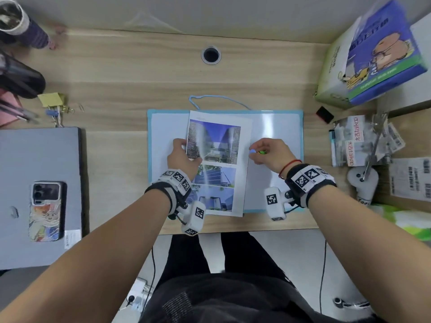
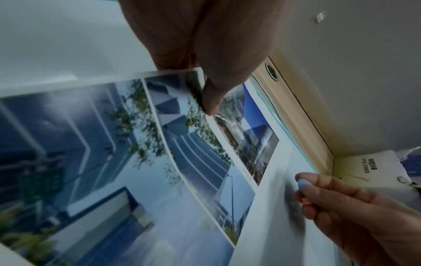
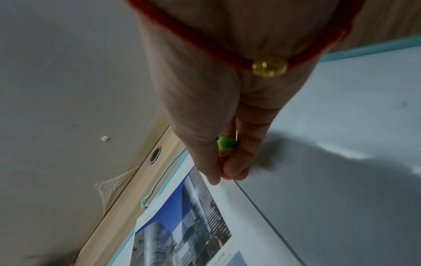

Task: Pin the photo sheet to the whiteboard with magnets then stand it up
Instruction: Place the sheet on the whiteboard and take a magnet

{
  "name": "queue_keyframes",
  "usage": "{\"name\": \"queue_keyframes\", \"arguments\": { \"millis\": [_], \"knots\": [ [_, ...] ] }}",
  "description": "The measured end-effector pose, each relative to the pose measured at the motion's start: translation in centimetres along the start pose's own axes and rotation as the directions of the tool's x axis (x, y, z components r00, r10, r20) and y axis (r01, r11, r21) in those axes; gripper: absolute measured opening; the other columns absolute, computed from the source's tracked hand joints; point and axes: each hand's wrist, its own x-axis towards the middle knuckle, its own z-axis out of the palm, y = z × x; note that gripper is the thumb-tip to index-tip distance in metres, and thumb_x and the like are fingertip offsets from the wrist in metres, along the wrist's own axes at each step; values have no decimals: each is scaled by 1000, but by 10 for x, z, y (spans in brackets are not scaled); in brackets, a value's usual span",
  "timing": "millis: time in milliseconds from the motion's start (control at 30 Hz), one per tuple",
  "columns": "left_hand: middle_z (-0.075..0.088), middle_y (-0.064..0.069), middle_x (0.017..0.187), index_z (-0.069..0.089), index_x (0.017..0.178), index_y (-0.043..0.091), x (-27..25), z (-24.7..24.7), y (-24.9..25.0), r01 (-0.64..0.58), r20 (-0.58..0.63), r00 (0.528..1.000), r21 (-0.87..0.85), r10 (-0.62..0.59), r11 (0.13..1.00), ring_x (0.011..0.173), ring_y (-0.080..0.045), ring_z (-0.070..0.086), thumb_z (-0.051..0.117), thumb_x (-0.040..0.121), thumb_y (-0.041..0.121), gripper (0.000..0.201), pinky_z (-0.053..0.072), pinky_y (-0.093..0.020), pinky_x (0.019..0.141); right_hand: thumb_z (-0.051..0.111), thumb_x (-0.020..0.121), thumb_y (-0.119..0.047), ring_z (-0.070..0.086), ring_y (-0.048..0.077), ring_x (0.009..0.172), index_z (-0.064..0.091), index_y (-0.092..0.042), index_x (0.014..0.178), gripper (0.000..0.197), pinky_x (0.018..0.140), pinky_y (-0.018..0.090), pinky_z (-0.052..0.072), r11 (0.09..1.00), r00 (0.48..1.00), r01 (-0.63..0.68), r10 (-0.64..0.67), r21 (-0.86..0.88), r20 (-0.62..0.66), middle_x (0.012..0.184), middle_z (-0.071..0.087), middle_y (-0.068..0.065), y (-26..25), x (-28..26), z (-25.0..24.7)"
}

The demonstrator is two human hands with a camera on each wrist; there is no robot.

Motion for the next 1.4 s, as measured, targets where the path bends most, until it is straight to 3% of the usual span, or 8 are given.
{"name": "queue_keyframes", "arguments": {
  "millis": [333,633,899,1099,1199,1266,1332,1399],
  "knots": [
    [51,-3,87,40,118,11,-4,10,0,108,-58,993,25,-107,994,64,-22,52,74,82,24,52,40,-31,61,73,80,-19,67,16,64,68,-15,89,12,70,26,52,982,996,80,-71,-169,59,80,72,2,-24,12,24],
    [61,-9,92,42,113,14,3,2,1,133,20,990,136,-137,982,76,-33,66,74,80,36,51,57,-42,70,70,79,-20,67,20,72,67,-16,89,11,72,27,52,967,998,65,-63,-248,15,80,71,2,-27,24,33],
    [59,-7,96,39,115,14,1,0,1,98,35,994,174,-105,980,74,-28,59,72,82,34,52,46,-35,64,70,79,-22,68,23,80,67,-18,88,11,78,31,55,964,998,70,-67,-256,18,85,73,6,-26,24,32],
    [57,-10,111,32,113,15,4,-4,1,93,16,995,124,-95,988,83,-28,58,77,77,33,60,49,-39,71,70,79,-22,69,23,81,67,-17,89,12,76,30,54,965,998,61,-57,-256,24,85,72,6,-28,25,31],
    [53,-9,117,33,114,15,4,-3,-2,-8,16,1000,144,6,989,88,-25,52,76,79,29,57,46,-38,75,70,79,-23,69,24,81,67,-17,89,12,78,33,55,963,998,60,-54,-262,29,85,73,6,-28,25,31],
    [48,-8,120,38,119,16,6,-2,-4,-182,15,983,248,184,951,101,-26,51,77,78,30,59,47,-39,83,71,79,-24,68,23,80,67,-17,89,12,76,32,55,961,998,60,-53,-269,33,84,72,6,-29,27,31],
    [42,-8,131,39,131,21,8,-2,-7,-357,80,930,432,359,828,120,-28,41,79,72,41,74,43,-41,96,71,79,-23,68,22,79,67,-17,89,12,74,30,54,963,998,53,-45,-264,35,84,72,6,-29,27,31],
    [29,-7,148,31,143,30,11,-2,-10,-434,179,896,543,406,719,136,-29,28,78,68,51,91,32,-45,108,70,79,-23,68,22,79,68,-16,89,13,76,31,54,962,999,47,-39,-268,33,84,72,6,-29,28,31]
  ]
}}
